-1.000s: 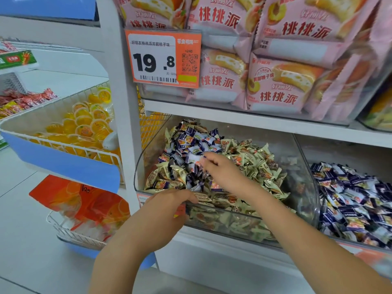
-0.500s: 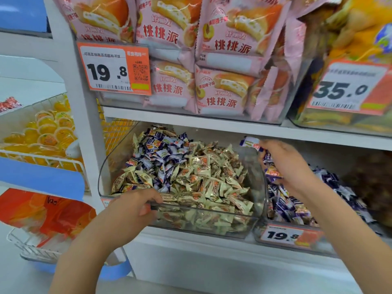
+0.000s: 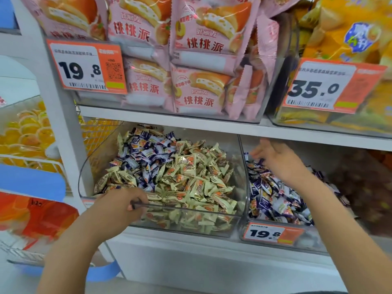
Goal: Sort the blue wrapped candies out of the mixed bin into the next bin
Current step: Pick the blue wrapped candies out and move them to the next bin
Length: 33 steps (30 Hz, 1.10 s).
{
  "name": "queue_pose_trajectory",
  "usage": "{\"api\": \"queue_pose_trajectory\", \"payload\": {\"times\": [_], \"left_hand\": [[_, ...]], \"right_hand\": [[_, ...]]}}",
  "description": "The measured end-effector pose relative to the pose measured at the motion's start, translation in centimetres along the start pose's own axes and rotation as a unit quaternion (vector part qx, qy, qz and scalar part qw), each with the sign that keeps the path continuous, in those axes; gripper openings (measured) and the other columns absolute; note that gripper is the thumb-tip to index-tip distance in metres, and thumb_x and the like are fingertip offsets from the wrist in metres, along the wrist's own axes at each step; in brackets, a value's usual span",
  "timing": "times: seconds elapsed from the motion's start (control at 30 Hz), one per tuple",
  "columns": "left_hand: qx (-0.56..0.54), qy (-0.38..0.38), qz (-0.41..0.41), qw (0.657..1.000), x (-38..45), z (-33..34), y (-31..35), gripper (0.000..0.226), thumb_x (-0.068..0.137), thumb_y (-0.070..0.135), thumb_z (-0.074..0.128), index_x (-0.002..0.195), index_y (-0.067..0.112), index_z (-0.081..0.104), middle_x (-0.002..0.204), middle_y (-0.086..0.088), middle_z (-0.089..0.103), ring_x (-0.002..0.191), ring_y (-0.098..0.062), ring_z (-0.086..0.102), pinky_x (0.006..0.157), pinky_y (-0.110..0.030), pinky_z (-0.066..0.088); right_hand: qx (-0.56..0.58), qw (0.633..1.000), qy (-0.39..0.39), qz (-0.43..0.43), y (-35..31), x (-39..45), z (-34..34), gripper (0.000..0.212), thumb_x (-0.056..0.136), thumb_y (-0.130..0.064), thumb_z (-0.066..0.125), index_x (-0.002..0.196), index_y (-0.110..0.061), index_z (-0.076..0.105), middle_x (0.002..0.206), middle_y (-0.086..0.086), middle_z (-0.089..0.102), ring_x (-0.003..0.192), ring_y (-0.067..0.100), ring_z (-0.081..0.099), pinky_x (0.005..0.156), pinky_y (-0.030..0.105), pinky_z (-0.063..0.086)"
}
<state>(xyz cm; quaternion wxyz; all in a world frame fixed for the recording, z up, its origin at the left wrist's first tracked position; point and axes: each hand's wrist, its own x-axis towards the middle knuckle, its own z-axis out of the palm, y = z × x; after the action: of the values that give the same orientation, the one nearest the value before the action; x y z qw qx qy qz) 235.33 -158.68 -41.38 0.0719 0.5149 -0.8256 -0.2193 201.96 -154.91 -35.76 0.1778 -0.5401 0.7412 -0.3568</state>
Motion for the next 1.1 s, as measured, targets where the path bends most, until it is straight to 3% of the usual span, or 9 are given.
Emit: {"api": "queue_pose_trajectory", "payload": {"times": [0.17,0.23,0.33,0.4,0.5,0.63,0.8,1.0,1.1], "left_hand": [[-0.09,0.028,0.017,0.995,-0.3,-0.3,-0.4,0.009,0.09,0.016,0.059,0.094,0.024,0.063,0.085,0.011,0.069,0.092,0.001,0.06,0.079,-0.01,0.044],[-0.091,0.037,0.025,0.995,-0.7,-0.4,-0.5,0.008,0.09,0.017,0.059,0.091,0.025,0.062,0.09,0.014,0.066,0.091,0.003,0.058,0.072,-0.004,0.04],[-0.083,0.043,0.023,0.995,-1.0,-0.5,-0.6,0.009,0.09,0.023,0.059,0.095,0.029,0.062,0.097,0.016,0.063,0.092,0.002,0.057,0.071,-0.006,0.041],[-0.075,0.045,0.016,0.996,-1.3,-0.6,-0.7,0.013,0.091,0.024,0.057,0.102,0.028,0.062,0.101,0.013,0.062,0.095,-0.003,0.056,0.075,-0.012,0.042],[-0.067,0.051,0.026,0.996,-1.6,-0.6,-0.7,0.017,0.092,0.026,0.055,0.107,0.033,0.058,0.106,0.016,0.059,0.097,0.0,0.053,0.076,-0.008,0.038],[-0.074,0.066,0.016,0.995,-1.7,-0.6,-0.8,0.019,0.091,0.031,0.056,0.11,0.035,0.056,0.107,0.017,0.057,0.101,-0.001,0.052,0.084,-0.017,0.043],[-0.067,0.066,0.022,0.995,-1.6,-0.5,-0.7,0.019,0.09,0.034,0.055,0.109,0.035,0.056,0.108,0.015,0.056,0.103,-0.005,0.051,0.091,-0.024,0.041],[-0.067,0.058,0.023,0.996,-1.8,-0.7,-0.7,0.025,0.091,0.034,0.054,0.115,0.037,0.053,0.112,0.018,0.054,0.105,-0.002,0.047,0.087,-0.018,0.038],[-0.072,0.048,0.021,0.996,-1.9,-0.7,-0.8,0.026,0.091,0.035,0.055,0.117,0.038,0.053,0.114,0.019,0.053,0.105,-0.001,0.047,0.083,-0.016,0.037]], "right_hand": [[-0.051,0.983,0.03,-0.173,-4.6,-0.1,6.1,0.041,0.1,-0.035,0.036,0.085,-0.01,0.065,0.065,0.004,0.061,0.055,0.014,0.051,0.054,0.026,0.035],[-0.057,0.975,-0.005,-0.212,-6.4,-0.1,9.4,0.031,0.098,-0.033,0.044,0.089,-0.011,0.064,0.068,0.001,0.06,0.052,0.01,0.046,0.053,0.027,0.036],[-0.026,0.97,-0.109,-0.214,-7.5,-0.1,13.9,0.012,0.094,-0.026,0.055,0.102,-0.019,0.06,0.094,-0.005,0.063,0.071,0.006,0.056,0.067,0.024,0.047],[-0.053,0.961,-0.175,-0.208,-7.5,0.0,16.5,0.031,0.09,-0.028,0.061,0.119,-0.027,0.051,0.121,-0.003,0.058,0.101,0.016,0.058,0.088,0.029,0.046],[-0.093,0.944,-0.223,-0.224,-7.5,0.5,18.9,0.057,0.087,-0.032,0.064,0.136,-0.034,0.037,0.148,-0.006,0.035,0.133,0.018,0.033,0.106,0.031,0.029],[-0.119,0.938,-0.228,-0.233,-8.5,1.5,20.4,0.058,0.087,-0.038,0.06,0.139,-0.033,0.033,0.148,-0.006,0.032,0.134,0.021,0.027,0.104,0.036,0.031],[-0.181,0.914,-0.314,-0.183,-9.1,2.3,21.8,0.069,0.079,-0.04,0.063,0.138,-0.041,0.029,0.148,-0.012,0.013,0.135,0.024,0.014,0.107,0.042,0.031],[-0.254,0.898,-0.306,-0.19,-9.8,2.4,22.2,0.075,0.079,-0.032,0.067,0.142,-0.029,0.027,0.15,0.004,0.018,0.132,0.032,0.027,0.099,0.044,0.041],[-0.219,0.897,-0.305,-0.232,-9.4,2.3,22.0,0.064,0.083,-0.033,0.065,0.14,-0.026,0.035,0.138,0.007,0.038,0.119,0.029,0.045,0.093,0.04,0.045]]}}
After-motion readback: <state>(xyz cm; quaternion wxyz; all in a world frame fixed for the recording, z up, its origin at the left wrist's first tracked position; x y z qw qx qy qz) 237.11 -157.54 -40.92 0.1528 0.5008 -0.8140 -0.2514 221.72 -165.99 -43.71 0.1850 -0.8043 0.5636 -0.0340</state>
